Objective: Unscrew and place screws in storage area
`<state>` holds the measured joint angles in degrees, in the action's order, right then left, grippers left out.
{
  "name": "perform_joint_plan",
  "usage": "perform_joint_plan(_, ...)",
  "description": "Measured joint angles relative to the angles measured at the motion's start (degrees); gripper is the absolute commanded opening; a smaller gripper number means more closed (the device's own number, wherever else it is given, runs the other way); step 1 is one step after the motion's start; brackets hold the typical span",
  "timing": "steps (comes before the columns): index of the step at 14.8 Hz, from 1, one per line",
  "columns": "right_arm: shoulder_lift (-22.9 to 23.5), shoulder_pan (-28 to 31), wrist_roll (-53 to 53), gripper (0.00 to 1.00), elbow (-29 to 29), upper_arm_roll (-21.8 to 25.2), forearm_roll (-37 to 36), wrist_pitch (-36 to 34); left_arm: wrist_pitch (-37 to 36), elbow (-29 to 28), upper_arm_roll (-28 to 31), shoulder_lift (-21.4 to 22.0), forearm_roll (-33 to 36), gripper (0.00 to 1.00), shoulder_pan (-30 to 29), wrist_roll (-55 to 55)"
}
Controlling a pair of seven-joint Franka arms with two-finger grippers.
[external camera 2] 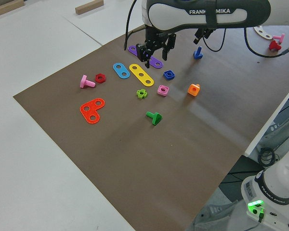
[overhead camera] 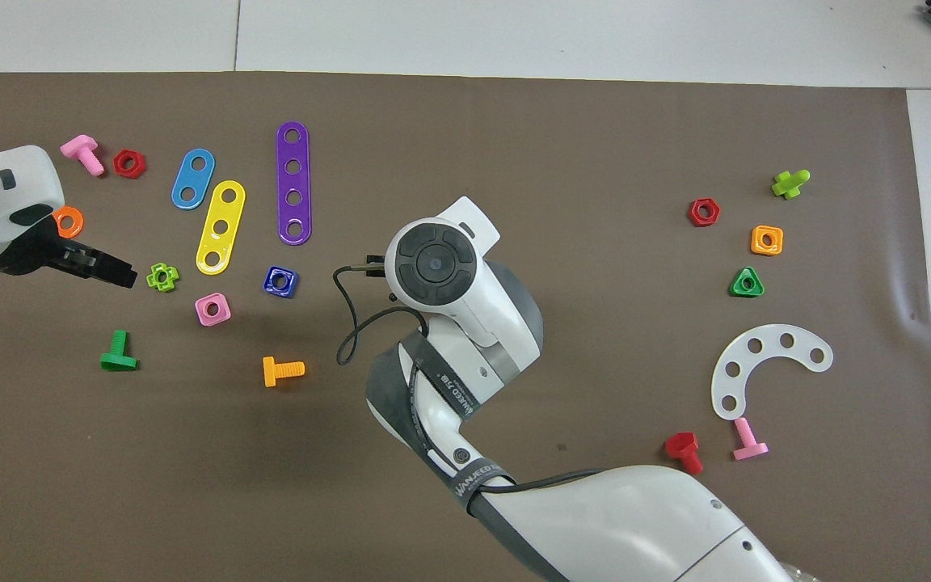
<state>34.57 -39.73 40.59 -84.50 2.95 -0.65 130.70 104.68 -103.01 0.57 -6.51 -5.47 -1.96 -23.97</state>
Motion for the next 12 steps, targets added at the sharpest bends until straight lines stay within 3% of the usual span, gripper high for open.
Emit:
perform_joint_plan(2,0.7,0.3,0.0,0.93,0.1,0.0,-0.6,0.0,-1.2,0.0,0.1,1.6,0.0,0.78,-2.3,-1.1)
perform_joint_plan(6,1.2,0.4,-0.3,0.63,-1.5,0.1,-1.2,0.7,-4.6,0.0,0.2,5.8,0.0,0.78,-3.1,-0.7)
perform_joint_plan(7,1.3,0.4,-0.3,0.59,-1.7,0.1,-1.3,0.9,-5.0,-0.1,0.1,6.5,0.0,0.78,-3.1,0.1)
perform_joint_plan(12,1.3,-0.2,-0.3,0.54,-1.7,-0.1,-1.3,1.0,-5.6,-0.1,-1.0,8.0,2.2,0.79,-2.6,6.7)
